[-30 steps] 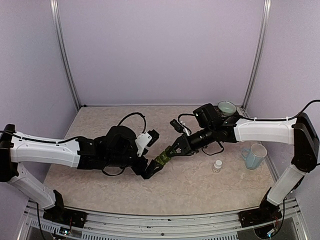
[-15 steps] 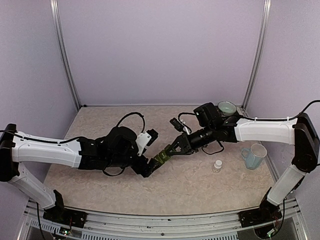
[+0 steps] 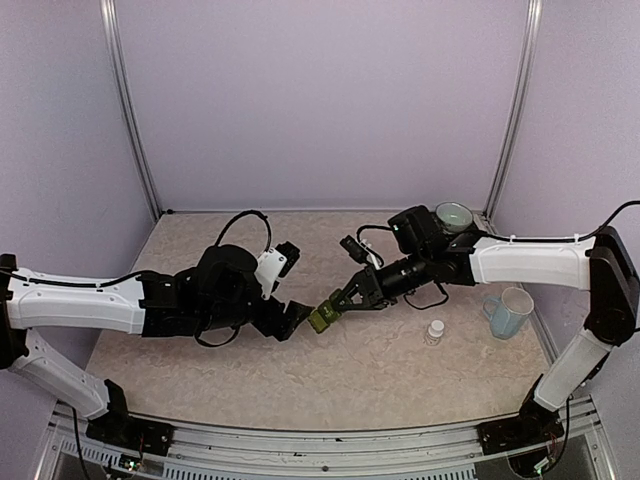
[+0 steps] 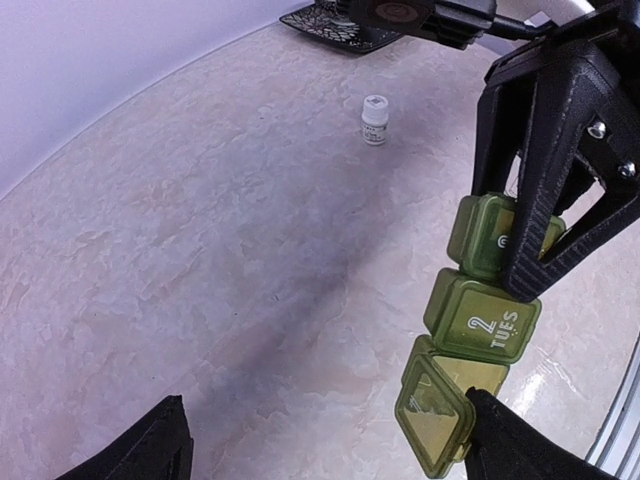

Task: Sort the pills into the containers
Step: Open the lid of the pill container, then place the pill container at the center of the board, then pick up the pill bottle from the center of the board.

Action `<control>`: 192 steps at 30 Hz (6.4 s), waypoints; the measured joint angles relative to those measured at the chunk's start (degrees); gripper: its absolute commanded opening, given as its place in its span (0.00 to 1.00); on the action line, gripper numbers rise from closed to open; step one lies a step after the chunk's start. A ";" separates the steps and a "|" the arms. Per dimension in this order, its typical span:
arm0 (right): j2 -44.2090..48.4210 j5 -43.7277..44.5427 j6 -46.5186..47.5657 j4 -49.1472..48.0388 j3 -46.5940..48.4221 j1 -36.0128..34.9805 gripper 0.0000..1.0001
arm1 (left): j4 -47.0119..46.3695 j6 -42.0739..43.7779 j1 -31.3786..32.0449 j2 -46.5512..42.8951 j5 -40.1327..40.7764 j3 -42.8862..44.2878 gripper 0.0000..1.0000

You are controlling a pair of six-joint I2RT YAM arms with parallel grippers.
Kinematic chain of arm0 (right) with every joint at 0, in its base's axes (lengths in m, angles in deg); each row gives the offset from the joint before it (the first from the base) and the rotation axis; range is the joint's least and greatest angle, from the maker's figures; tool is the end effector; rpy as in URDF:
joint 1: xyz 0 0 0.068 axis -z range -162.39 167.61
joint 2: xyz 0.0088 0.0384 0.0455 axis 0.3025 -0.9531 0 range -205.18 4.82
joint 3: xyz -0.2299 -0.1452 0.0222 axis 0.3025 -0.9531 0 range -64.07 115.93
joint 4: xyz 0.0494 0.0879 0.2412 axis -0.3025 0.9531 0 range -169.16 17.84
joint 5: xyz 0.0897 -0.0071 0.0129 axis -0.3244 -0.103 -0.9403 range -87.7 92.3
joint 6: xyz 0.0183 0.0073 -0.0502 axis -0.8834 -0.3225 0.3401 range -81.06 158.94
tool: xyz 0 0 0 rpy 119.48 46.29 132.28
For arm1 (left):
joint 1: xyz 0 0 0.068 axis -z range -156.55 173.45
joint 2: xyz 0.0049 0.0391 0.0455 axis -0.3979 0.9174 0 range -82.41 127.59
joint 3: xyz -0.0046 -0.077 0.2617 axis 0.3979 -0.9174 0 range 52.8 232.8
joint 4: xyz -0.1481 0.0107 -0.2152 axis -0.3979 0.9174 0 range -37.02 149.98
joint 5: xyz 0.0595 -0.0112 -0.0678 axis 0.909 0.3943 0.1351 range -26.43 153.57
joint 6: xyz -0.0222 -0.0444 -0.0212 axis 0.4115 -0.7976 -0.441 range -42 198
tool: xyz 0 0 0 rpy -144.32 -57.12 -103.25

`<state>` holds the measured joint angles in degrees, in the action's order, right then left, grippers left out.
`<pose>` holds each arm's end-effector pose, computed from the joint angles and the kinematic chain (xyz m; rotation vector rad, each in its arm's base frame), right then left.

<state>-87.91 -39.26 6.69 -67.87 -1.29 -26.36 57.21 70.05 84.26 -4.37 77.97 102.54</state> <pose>0.2358 0.2603 0.2406 -0.6861 2.4536 1.4521 0.1544 -0.2585 0.2501 0.8220 1.9875 -0.4403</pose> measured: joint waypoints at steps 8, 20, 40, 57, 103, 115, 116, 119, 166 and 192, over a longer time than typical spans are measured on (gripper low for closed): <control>1.18 -1.95 0.02 -0.50 -0.42 0.00 0.05 | 0.09 -0.81 -0.15 0.00 1.97 -0.26 0.90; 2.51 -5.03 0.46 -1.79 -1.25 0.00 0.05 | 0.13 -1.92 -1.27 0.22 3.72 -0.31 0.91; 3.19 -8.52 0.68 -2.86 -2.16 0.00 0.05 | -1.62 -1.64 -1.60 0.63 -3.02 -1.07 0.93; -11.26 -10.56 1.73 -6.08 3.85 4.46 0.06 | 0.22 -8.96 -6.69 -10.08 11.58 -4.42 0.99; -49.51 -1.29 6.19 9.29 49.00 10.88 0.63 | 1.77 -14.95 -6.80 -13.70 12.63 -10.01 0.99; -32.59 10.91 14.99 13.18 37.79 10.99 1.00 | 0.90 -14.69 -6.75 -12.41 11.91 -9.97 0.99; -27.67 12.79 16.17 12.35 33.48 11.04 1.00 | 0.68 -14.58 -6.71 -11.91 11.76 -9.90 0.99; -20.74 14.80 16.61 10.38 27.30 11.28 1.00 | 0.11 -14.27 -6.64 -9.22 11.26 -8.90 0.99; 33.73 37.24 3.89 4.92 -35.91 14.43 0.77 | -1.64 -6.62 0.50 33.03 1.29 30.36 0.99; 20.20 56.52 -5.35 -12.85 -42.49 1.86 0.41 | -2.05 -9.01 -2.21 19.76 5.60 16.39 0.99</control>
<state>-67.72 17.26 1.33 -80.72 -43.78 -24.50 55.15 61.05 82.06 15.39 83.56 118.93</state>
